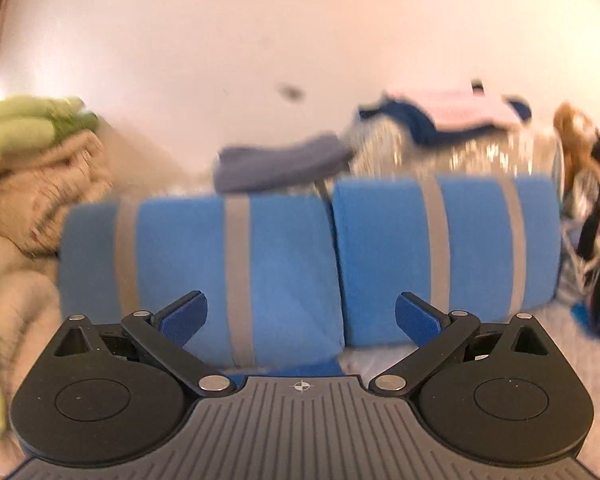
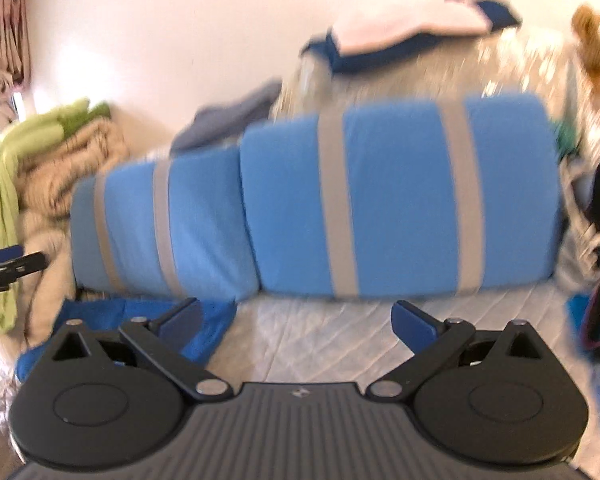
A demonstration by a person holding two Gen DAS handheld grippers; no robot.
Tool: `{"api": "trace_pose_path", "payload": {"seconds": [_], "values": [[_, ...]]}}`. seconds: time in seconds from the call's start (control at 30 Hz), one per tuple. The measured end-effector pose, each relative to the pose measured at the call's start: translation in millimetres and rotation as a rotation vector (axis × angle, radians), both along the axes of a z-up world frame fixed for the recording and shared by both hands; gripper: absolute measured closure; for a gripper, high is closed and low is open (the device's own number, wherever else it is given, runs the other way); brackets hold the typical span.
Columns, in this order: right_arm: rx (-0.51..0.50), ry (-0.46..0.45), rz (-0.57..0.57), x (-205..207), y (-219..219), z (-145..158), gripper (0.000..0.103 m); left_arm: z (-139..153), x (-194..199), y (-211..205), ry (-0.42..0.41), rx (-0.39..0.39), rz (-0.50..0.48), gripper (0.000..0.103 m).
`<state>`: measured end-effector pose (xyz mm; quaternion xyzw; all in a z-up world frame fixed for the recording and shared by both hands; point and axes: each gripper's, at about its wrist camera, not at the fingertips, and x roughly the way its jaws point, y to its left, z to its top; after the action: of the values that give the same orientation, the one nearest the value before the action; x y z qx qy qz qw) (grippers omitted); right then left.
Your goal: Fold clothes
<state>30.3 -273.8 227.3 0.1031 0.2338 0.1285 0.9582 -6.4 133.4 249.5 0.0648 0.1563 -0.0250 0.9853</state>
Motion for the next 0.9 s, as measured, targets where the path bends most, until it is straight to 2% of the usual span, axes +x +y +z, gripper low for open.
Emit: {"api": "trace_pose_path", "payload": {"seconds": [0.1, 0.27, 0.4, 0.6, 0.73, 0.9], "values": [[-0.035, -0.056, -0.020, -21, -29, 49, 0.000, 45, -19, 16, -0.053, -0.015, 0.020, 0.000], [-0.129, -0.129, -0.027, -51, -66, 122, 0.000, 97, -50, 38, -0.092, -0.021, 0.046, 0.000], [-0.109, -0.152, -0.093, -68, -102, 176, 0.000, 133, -74, 45, -0.123, -0.014, 0.053, 0.000], [-0.069, -0.209, -0.167, -112, -149, 240, 0.000, 168, -122, 52, -0.152, -0.091, 0.015, 0.000], [-0.066, -0.220, -0.153, -152, -162, 248, 0.000, 160, -152, 49, -0.145, -0.106, -0.007, 0.000], [-0.107, -0.186, -0.108, -193, -162, 217, 0.000, 131, -186, 46, -0.102, -0.062, -0.008, 0.000]]}}
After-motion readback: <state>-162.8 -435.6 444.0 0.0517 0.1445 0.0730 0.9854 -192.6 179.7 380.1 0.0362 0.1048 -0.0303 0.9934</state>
